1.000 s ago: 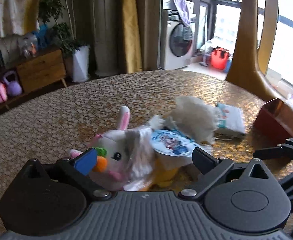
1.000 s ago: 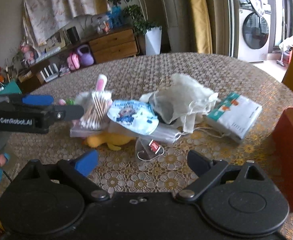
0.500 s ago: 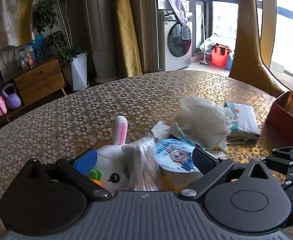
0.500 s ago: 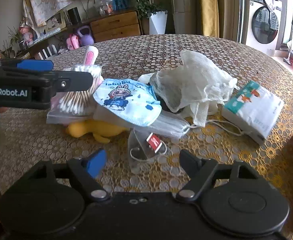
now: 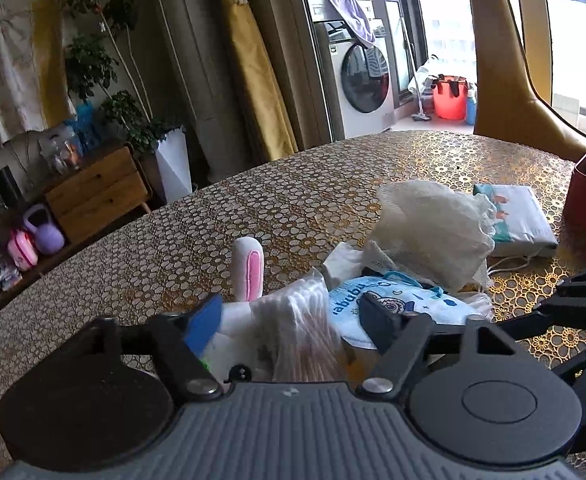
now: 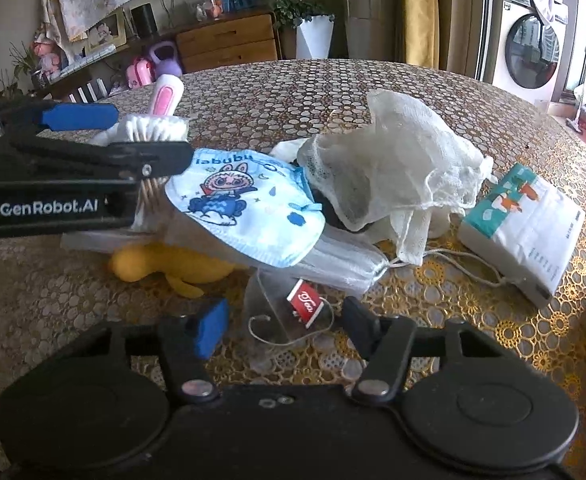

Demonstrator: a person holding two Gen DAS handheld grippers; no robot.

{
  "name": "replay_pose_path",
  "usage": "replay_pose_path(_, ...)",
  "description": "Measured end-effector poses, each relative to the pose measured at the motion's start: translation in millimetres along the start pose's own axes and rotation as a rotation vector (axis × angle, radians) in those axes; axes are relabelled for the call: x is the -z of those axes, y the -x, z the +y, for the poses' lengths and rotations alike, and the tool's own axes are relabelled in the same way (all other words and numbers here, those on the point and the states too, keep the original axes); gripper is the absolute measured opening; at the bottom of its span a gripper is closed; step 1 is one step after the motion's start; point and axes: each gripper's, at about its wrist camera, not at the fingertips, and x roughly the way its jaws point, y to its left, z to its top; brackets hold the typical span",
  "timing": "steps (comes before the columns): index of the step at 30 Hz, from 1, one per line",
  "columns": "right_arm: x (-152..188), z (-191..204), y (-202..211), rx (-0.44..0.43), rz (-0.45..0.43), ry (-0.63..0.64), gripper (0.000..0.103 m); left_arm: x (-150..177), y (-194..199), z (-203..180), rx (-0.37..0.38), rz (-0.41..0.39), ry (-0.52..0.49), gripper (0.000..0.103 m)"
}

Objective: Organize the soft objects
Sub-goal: 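Grasp the cotton-swab pack with the left gripper while the right grasps the red-tagged bag, then carry the swab pack and red-tagged bag with both grippers toward the red tray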

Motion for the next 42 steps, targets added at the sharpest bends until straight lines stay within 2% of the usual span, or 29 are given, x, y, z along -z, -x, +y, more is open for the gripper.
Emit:
replay_pose_path(5,0,3,-1,0.028,-0.01,0.012,0.05,1,1,-6,-0.023,-0.003,-0.035,0.041)
replay_pose_path(7,0,2,0,0.03,-0.012,0.007,0.044,2,1,-8,-0.03,-0.003,-0.044,0.04)
replay_pose_path(9,1,0,1,0.029,-0.013,-0.004,0.039,2,2,-9,-0.032,-0.003,-0.056,0.035)
replay_pose_path(17,6,-3,15,0.023,-0.03,-0.021,0.021,-2,8,-5,-0.017,0.01,-0.031,0.03)
replay_pose_path(19,7,-3,21,0.014,-0.032,-0.025,0.019,-4,10,-2,-0.008,0.014,-0.011,0.029)
replay_pose_path(27,14,-5,56,-0.022,-0.067,-0.062,0.015,-10,32,12,0.036,0.043,0.094,0.028)
replay_pose_path(35,21,-13,95,-0.032,-0.108,-0.08,0.011,-13,61,14,0.062,0.028,0.132,0.028)
replay_pose_path(40,22,-13,93,-0.064,-0.085,-0.052,0.012,-11,72,15,0.072,0.023,0.144,0.028)
replay_pose_path(42,20,-11,85,-0.051,-0.072,-0.037,0.014,-10,75,16,0.076,0.027,0.152,0.028)
